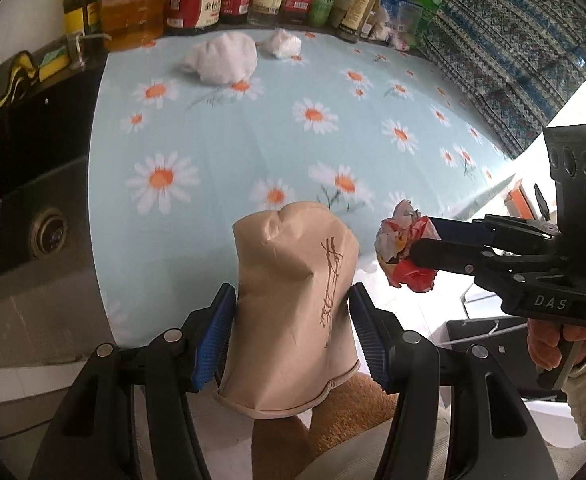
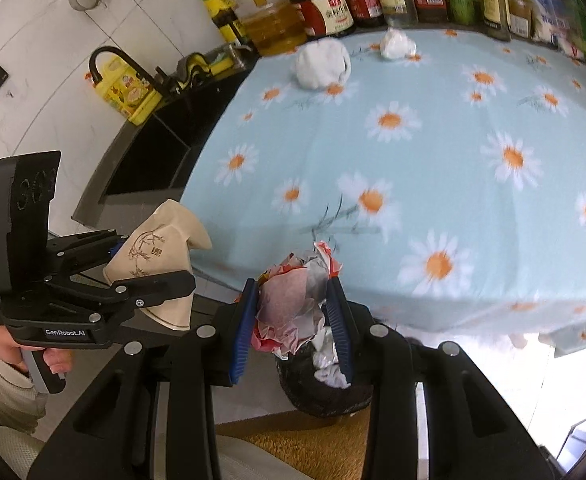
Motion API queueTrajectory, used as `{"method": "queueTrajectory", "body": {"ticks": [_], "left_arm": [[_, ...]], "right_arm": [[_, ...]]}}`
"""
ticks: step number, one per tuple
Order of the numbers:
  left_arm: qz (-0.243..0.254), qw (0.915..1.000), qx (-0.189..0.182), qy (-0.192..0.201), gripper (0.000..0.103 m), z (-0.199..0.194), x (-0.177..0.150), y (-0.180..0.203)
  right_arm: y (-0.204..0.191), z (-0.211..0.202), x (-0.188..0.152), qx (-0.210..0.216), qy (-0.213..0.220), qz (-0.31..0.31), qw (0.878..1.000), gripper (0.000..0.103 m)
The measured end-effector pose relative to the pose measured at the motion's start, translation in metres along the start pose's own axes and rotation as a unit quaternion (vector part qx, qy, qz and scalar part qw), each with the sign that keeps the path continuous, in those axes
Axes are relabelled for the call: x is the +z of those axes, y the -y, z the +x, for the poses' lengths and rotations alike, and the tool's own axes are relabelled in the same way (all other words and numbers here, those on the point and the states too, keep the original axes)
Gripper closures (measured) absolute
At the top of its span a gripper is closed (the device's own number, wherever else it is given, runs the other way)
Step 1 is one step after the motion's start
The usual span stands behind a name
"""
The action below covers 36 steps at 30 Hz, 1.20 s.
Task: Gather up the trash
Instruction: 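Carry the paper cone and wrapper down over the trash bin with both tools, then open both tools to drop the cone and wrapper into the bin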
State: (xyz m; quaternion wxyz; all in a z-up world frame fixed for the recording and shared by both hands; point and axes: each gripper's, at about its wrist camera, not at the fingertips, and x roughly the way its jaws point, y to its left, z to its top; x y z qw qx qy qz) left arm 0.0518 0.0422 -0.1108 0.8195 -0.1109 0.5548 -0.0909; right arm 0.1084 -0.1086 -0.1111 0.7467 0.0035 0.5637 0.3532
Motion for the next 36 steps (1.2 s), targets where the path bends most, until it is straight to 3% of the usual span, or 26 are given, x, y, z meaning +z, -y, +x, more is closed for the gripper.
{"method": "queueTrajectory", "body": {"ticks": [16,36], "left_arm": [[-0.016,0.9975,-0.032,-0.061,0.046,0.037,-0.064,-0.016],[-0.064,0.9859,-0.033,-0.151,0.046,0.115,-0.115,-0.024]], "right_arm": [[-0.005,0.040,-0.064,-0.016,-0.056,0.054,0.997,0.067],[0.038,0.093,-0.121,-0.005,-0.135,0.114,0.984,0.066]]}}
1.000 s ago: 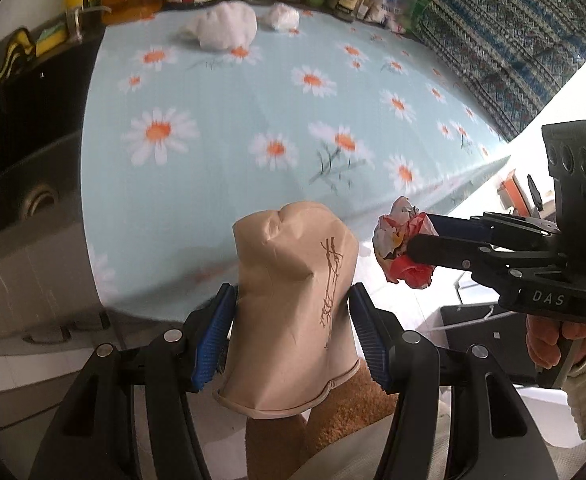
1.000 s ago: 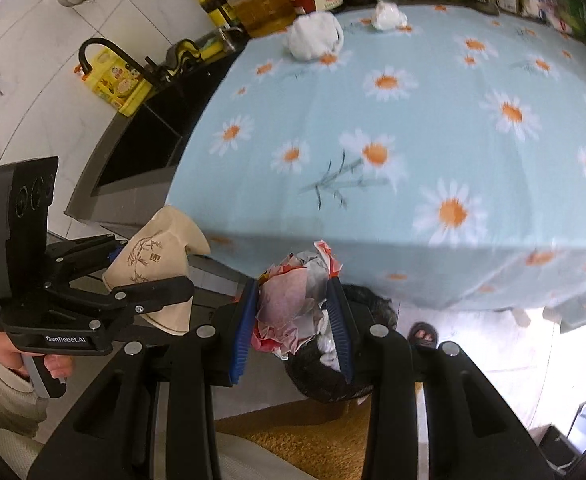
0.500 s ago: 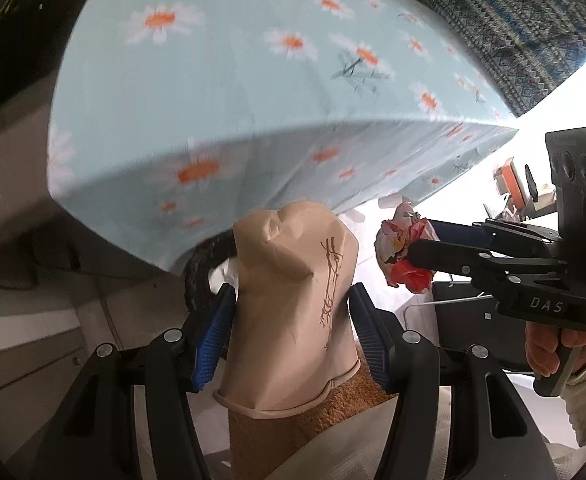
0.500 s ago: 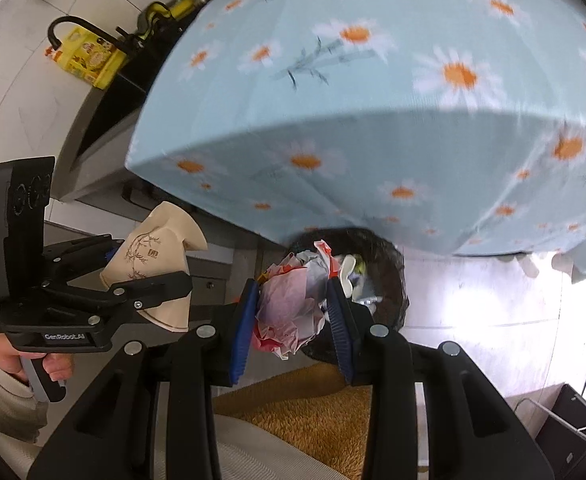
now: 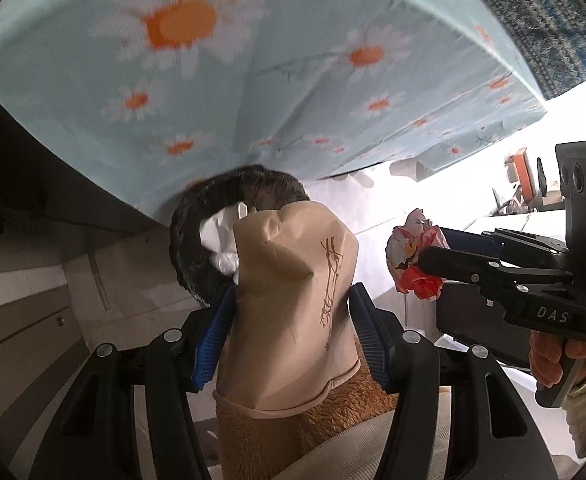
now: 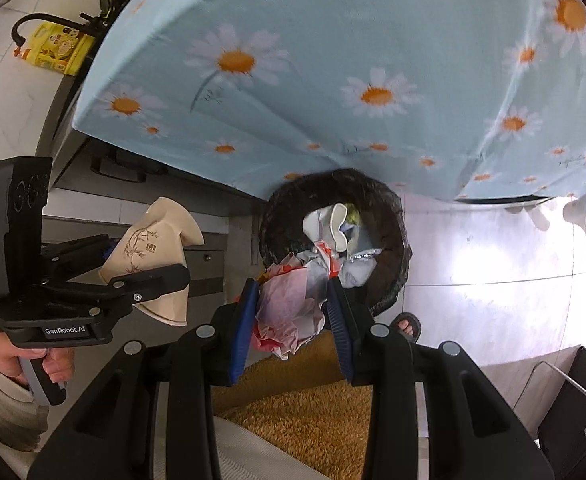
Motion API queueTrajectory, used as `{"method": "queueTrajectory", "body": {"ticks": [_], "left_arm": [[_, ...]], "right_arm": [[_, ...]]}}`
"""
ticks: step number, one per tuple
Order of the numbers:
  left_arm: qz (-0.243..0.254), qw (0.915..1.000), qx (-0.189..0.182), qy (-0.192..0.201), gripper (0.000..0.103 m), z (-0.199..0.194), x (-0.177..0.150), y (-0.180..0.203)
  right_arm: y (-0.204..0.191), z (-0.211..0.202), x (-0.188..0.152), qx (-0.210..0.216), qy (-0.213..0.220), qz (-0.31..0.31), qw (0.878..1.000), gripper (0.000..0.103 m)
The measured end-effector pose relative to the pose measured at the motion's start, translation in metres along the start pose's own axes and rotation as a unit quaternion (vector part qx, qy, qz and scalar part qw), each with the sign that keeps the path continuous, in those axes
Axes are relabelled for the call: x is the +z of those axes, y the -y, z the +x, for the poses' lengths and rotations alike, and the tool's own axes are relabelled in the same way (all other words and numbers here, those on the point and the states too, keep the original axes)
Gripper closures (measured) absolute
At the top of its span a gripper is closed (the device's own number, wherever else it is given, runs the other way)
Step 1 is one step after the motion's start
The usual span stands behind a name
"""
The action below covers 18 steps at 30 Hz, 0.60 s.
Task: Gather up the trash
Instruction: 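Open both tools to drop the cone and wrapper into the bin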
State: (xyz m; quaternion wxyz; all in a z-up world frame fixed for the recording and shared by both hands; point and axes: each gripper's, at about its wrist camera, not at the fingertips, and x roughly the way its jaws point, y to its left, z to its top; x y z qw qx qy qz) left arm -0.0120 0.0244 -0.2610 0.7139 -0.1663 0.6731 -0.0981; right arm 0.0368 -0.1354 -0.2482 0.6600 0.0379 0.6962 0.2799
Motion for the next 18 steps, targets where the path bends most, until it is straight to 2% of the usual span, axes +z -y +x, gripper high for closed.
{"method": "queueTrajectory", "body": {"ticks": [11,12,15,17,18], "left_arm": [[-0.012,0.9998,0.005,-0.014,0.046,0.014,-0.004,-0.004],[-0.011,0.9998,0.004,-0.014,0.046,0.014,-0.003,-0.002],[-0.014,0.9999,0.001,-0.008,0.044,0.011,-0.001,-0.001],[-0.025,0.9997,-0.001,-0.008,0.029,0.012,0.001,-0.006],[-0.035,0.9994,0.002,-0.008,0.028,0.013,0.003,-0.010]], "right_arm": [[0.001,0.018,-0.001,0.005,-0.015,0.001,1.000,0.064],[0.000,0.019,-0.001,0.006,-0.015,0.002,1.000,0.063],[0.003,0.020,0.000,0.000,-0.014,0.016,1.000,0.044],[0.006,0.018,0.001,-0.008,-0.009,0.024,1.000,0.042],[0.007,0.018,0.001,-0.010,-0.008,0.024,1.000,0.042]]}}
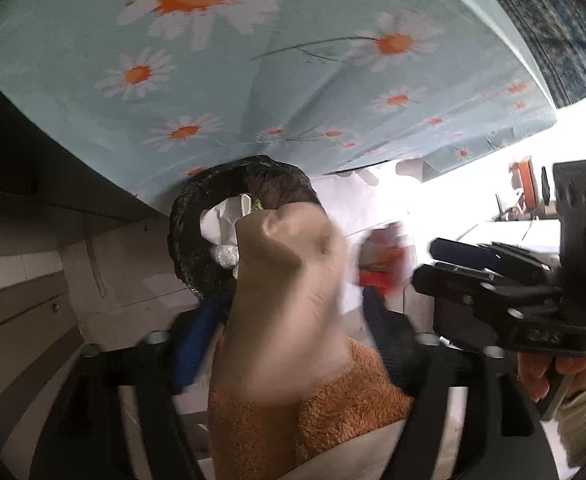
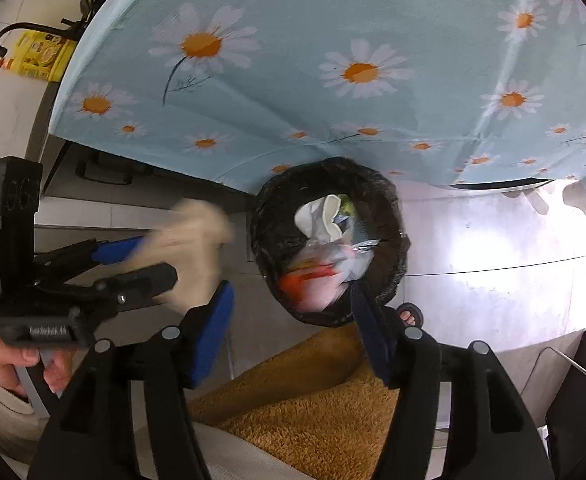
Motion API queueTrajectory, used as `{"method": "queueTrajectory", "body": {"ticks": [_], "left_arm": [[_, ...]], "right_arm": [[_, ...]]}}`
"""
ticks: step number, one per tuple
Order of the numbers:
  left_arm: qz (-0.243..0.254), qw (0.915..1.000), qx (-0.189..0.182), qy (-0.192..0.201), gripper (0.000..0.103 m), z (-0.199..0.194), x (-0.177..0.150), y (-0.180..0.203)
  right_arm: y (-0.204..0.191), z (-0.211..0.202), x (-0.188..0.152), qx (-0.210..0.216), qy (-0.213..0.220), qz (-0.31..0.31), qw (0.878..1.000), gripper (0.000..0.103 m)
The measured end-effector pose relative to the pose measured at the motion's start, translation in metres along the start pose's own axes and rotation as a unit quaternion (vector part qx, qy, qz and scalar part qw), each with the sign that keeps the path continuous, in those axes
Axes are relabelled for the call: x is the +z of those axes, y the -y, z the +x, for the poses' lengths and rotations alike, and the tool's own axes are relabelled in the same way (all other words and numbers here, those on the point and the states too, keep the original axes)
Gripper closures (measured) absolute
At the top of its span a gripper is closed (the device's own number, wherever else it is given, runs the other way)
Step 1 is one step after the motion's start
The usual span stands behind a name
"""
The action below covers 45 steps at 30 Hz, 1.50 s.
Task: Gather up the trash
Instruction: 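Open both tools to drop the cone and wrapper into the bin, then raise both tools back up over the white tissues on the table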
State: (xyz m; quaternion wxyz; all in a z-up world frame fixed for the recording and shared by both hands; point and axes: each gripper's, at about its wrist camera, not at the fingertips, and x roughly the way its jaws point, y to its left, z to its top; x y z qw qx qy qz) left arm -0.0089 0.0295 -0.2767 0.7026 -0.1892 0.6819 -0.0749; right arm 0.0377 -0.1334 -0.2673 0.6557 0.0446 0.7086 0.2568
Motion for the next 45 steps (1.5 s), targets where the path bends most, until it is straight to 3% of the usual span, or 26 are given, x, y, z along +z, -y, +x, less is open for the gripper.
{"method": "queueTrajectory", "body": {"ticks": [9,18,21,28,32,38,42,45], "left_arm": [[-0.013,0.9999,-0.002,-0.002,0.027,0.000,0.004,-0.012],[-0.010,0.9998,0.001,0.018,0.027,-0.025,0.004,-0.015],[-0.006,0.9995,0.001,0.030,0.027,-0.041,0.003,-0.012],[0.012,0.9956,0.028,0.089,0.017,-0.090,0.003,-0.002],[0.008,0.9925,0.025,0.119,0.008,-0.116,0.004,-0.002],[0.012,0.9861,0.028,0.163,0.007,-0.153,0.003,0.001],[0.017,0.9813,0.034,0.189,0.007,-0.175,0.003,0.006],[0.023,0.9775,0.036,0.207,0.007,-0.189,0.003,0.009]], "right_arm": [[0.002,-0.014,0.000,-0.020,0.014,0.009,1.000,0.039],[-0.013,-0.036,0.001,-0.026,0.033,0.001,0.999,0.036],[-0.021,-0.052,0.001,-0.030,0.056,-0.005,0.998,0.018],[-0.042,-0.091,0.005,-0.035,0.103,-0.021,0.994,0.005],[-0.054,-0.116,0.010,-0.047,0.132,-0.033,0.990,0.005],[-0.076,-0.150,0.017,-0.042,0.187,-0.074,0.979,0.005],[-0.092,-0.172,0.017,-0.067,0.249,-0.117,0.959,0.005],[-0.102,-0.183,0.018,-0.080,0.267,-0.143,0.950,0.005]]}}
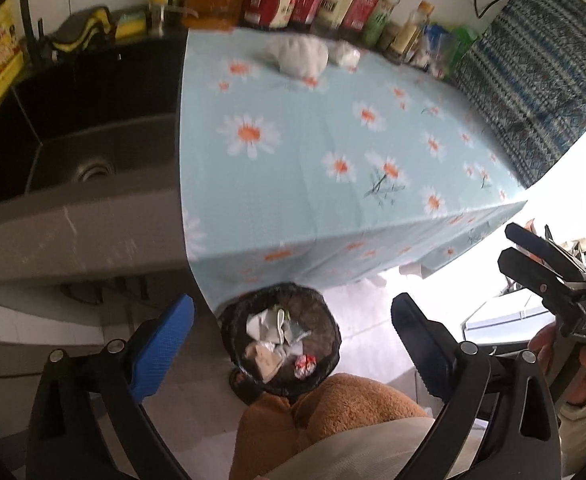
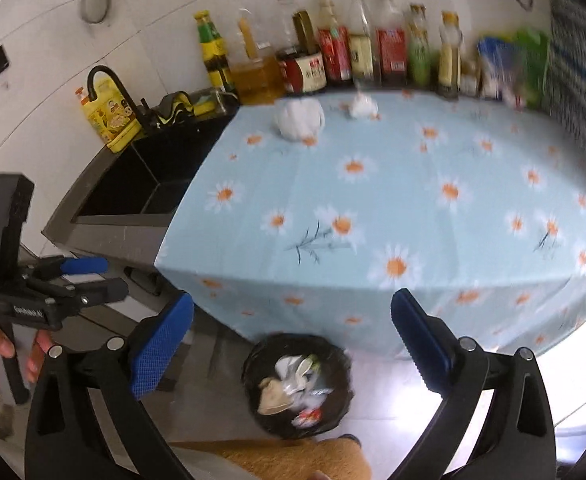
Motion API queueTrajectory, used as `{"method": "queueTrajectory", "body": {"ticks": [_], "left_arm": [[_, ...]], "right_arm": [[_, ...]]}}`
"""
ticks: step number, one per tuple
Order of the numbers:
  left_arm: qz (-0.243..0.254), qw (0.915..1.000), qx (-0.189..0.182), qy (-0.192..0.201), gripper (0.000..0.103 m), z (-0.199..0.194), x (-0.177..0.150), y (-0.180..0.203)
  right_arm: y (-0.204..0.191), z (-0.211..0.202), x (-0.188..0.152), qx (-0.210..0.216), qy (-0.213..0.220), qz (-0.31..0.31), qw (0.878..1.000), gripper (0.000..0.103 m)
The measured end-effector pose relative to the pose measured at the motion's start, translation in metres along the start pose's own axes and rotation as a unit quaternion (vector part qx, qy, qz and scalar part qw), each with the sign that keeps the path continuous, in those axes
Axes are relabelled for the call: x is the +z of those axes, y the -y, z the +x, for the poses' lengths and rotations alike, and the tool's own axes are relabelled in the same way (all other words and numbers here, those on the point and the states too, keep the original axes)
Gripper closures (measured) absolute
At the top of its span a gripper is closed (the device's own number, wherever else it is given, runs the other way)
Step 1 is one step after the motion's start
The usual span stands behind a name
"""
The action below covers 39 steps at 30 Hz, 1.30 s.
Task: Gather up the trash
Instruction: 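Raise both tools back up over the white tissues on the table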
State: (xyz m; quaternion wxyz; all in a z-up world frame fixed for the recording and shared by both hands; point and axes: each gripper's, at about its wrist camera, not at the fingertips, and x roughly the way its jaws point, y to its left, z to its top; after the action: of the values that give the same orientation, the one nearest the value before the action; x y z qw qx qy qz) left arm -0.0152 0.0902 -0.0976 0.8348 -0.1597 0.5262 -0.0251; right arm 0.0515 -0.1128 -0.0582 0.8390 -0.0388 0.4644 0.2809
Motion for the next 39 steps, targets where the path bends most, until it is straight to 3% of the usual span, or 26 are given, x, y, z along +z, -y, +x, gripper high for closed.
{"method": "queueTrajectory", "body": {"ticks": [12,21,26,39], "left_arm": [[0.023,0.9969,0.002,0.075,0.007,-0.042,0.039,0.013],[-0.009,0.9937,0.005,0.111,0.007,-0.049,0.069,0.013],[-0.025,0.9926,0.020,0.118,0.007,-0.040,0.087,0.015],[-0.074,0.9894,0.075,0.099,0.007,0.013,0.156,0.035]], "right_arm": [[0.001,-0.016,0.051,0.003,0.018,-0.024,1.000,0.005],[0.033,-0.008,0.098,0.015,0.041,-0.029,0.999,0.005],[0.058,0.014,0.128,0.020,0.037,-0.036,0.998,0.005],[0.126,0.109,0.207,0.082,-0.004,-0.063,0.995,0.005]]}}
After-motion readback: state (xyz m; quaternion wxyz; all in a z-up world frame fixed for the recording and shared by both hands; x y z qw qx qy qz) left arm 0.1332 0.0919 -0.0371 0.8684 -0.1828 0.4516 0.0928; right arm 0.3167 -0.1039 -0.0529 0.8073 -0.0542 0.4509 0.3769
